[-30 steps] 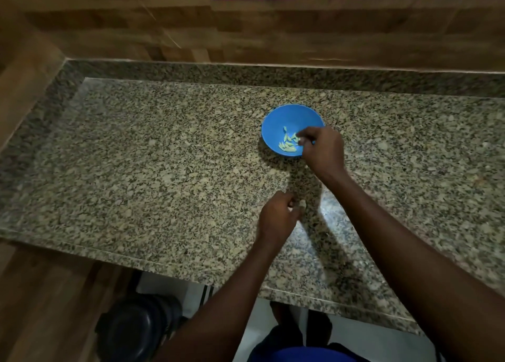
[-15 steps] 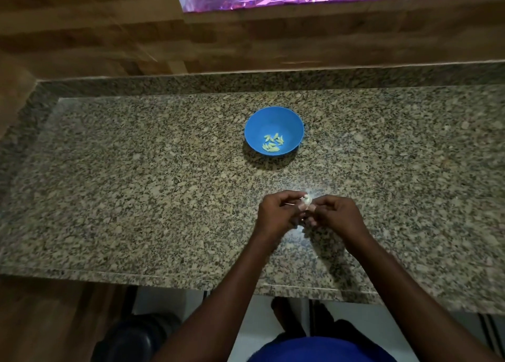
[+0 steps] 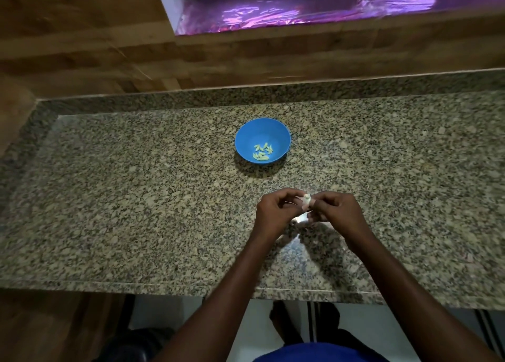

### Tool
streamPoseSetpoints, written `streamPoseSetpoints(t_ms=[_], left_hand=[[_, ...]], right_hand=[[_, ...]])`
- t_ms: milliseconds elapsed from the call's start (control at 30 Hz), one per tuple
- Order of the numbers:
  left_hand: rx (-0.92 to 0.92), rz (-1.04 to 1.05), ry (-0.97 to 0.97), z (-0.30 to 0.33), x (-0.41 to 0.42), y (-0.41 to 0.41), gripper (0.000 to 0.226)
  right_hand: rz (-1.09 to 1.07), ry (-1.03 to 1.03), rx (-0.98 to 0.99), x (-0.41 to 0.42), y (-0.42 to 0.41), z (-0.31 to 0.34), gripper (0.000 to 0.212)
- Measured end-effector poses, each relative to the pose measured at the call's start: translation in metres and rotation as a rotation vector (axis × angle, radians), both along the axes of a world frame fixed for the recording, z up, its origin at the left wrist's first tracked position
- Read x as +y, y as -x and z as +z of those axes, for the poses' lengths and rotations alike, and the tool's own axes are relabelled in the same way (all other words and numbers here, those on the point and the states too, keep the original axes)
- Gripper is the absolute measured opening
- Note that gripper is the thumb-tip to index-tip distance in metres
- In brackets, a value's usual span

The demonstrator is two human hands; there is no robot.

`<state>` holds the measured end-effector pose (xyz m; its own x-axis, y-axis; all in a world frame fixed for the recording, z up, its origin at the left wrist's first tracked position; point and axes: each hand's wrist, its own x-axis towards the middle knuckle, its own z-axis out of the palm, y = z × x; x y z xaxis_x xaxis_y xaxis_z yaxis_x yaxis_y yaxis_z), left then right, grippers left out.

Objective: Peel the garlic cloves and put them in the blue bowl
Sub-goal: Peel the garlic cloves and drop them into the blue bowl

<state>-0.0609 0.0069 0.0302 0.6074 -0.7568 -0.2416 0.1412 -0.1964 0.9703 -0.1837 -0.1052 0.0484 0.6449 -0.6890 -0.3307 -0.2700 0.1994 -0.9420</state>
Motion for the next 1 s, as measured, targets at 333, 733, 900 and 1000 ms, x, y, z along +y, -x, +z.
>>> streamPoseSetpoints(t_ms=[333, 733, 900, 1000], left_hand=[[-0.044, 0.051, -0.02, 0.005, -0.016, 0.015, 0.019], [0.102, 0.227, -0.222, -0.022, -0.031, 0.015, 0.018], [0.161, 0.243, -0.224, -0.029, -0.038, 0.018, 0.017], [0.108, 0.232, -0.234, -0.03, -0.04, 0.021, 0.018]], right_hand=[[-0.06, 0.158, 0.107, -0.011, -0.008, -0.005, 0.018], [-0.053, -0.333, 0.116, -0.028, -0.002, -0.026, 0.009], [-0.089, -0.519, 0.048, -0.032, 0.001, -0.027, 0.012], [-0.081, -0.551, 0.017, -0.034, 0.001, -0.031, 0.004]])
